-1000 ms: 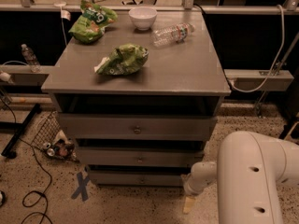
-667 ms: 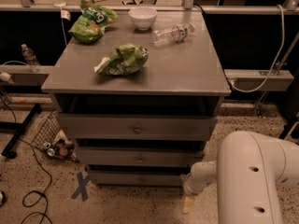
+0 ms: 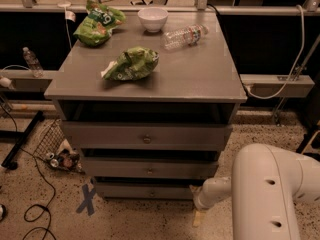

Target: Open bottom drawer

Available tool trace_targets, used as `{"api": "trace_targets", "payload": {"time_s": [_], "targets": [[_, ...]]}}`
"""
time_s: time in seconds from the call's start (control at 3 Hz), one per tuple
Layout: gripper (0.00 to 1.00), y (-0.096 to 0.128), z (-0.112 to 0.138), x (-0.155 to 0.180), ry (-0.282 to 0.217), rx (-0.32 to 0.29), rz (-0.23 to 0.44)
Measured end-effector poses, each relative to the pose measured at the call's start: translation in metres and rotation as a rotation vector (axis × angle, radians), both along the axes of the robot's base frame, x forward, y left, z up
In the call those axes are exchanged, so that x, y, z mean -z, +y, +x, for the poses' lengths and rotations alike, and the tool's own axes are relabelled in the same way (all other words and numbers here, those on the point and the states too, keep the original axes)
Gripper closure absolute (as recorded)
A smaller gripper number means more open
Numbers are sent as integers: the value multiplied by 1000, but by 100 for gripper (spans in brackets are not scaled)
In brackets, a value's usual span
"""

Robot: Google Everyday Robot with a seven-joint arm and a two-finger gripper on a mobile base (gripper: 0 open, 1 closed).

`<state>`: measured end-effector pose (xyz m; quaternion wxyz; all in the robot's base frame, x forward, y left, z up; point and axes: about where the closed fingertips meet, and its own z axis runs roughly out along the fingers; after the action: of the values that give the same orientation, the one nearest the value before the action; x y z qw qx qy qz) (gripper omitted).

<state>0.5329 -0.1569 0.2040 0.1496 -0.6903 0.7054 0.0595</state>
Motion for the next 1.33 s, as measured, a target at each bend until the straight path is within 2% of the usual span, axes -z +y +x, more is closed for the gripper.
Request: {"api": "trace_targets", "payload": {"time_s": [1.0, 1.33], "targets": [[0, 19, 34, 14, -109, -58, 2], [0, 26, 46, 22, -115, -67, 16]]}}
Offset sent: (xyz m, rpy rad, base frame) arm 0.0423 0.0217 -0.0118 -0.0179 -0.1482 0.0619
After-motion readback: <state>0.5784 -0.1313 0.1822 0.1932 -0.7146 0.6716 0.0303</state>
